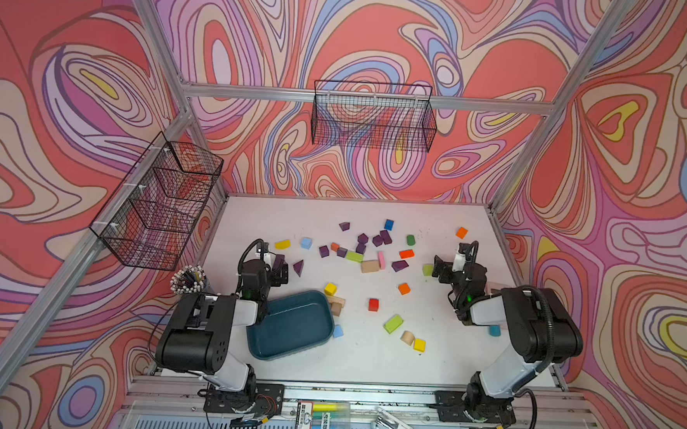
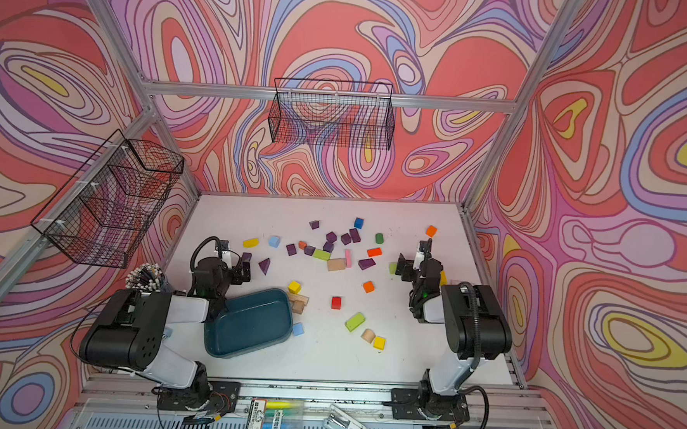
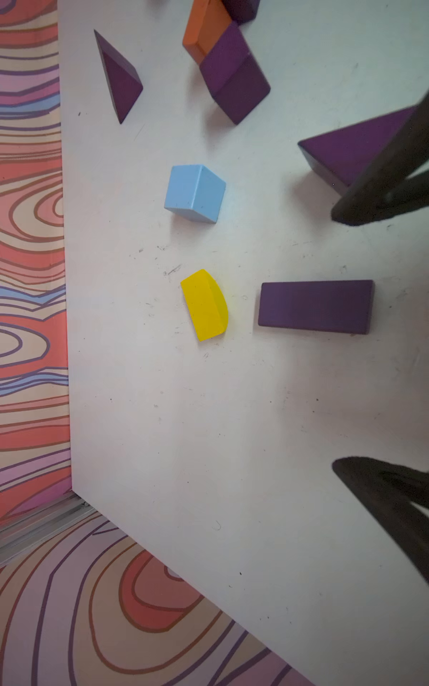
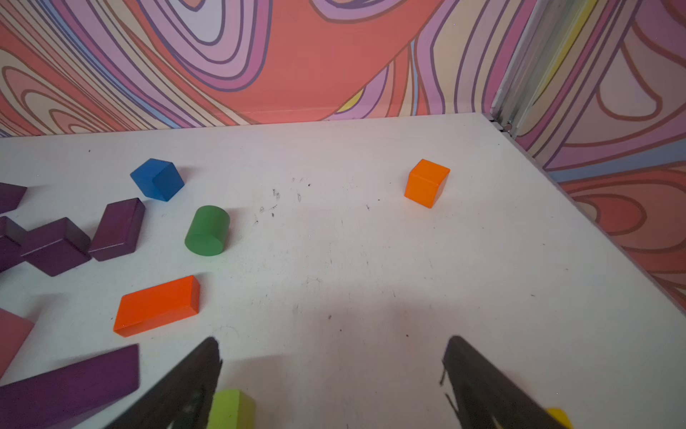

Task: Pick purple bricks into the storage bin
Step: Pick up the building block from the center of the board.

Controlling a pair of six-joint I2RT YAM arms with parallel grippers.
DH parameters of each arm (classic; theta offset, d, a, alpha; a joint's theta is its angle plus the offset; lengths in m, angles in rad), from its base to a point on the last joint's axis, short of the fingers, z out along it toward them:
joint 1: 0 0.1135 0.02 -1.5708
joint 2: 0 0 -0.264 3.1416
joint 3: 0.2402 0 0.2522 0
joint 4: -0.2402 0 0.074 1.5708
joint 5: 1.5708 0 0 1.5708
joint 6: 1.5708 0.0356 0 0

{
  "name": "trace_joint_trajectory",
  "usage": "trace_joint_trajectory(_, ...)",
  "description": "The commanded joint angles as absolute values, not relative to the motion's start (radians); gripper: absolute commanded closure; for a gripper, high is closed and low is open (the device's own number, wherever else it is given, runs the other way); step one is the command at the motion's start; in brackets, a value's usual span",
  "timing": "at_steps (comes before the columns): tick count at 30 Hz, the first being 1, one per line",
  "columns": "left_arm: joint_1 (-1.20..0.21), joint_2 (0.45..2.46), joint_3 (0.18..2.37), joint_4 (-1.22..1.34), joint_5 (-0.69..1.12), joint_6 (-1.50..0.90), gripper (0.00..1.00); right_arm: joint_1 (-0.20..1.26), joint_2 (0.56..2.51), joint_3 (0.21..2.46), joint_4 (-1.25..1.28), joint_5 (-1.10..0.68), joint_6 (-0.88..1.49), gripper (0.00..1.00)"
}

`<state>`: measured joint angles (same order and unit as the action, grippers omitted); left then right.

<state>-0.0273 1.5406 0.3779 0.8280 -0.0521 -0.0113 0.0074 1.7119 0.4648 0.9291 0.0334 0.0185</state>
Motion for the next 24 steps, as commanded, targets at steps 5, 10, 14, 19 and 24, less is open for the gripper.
trace_joint_trajectory(5, -0.034, 1.544, 0.386, 0.867, -0.069, 0.003, 0.0, 0.004, 1.721, 0.468, 0.956, 0.033, 0.011, 0.02)
trace_joint_trajectory(10, -0.034, 1.542, 0.387, 0.865, -0.069, 0.003, 0.0, 0.005, 1.72, 0.467, 0.961, 0.053, 0.011, 0.02)
trace_joint_trajectory(14, -0.034, 1.542, 0.386, 0.864, -0.069, 0.003, 0.0, 0.004, 1.721, 0.469, 0.954, 0.049, 0.011, 0.02)
trace_joint_trajectory(19, -0.034, 1.542, 0.387, 0.866, -0.069, 0.003, 0.0, 0.004, 1.721, 0.469, 0.955, 0.048, 0.011, 0.02)
trace_joint_trajectory(24, -0.034, 1.539, 0.388, 0.856, -0.069, 0.003, 0.0, 0.005, 1.721, 0.47, 0.952, 0.047, 0.012, 0.02)
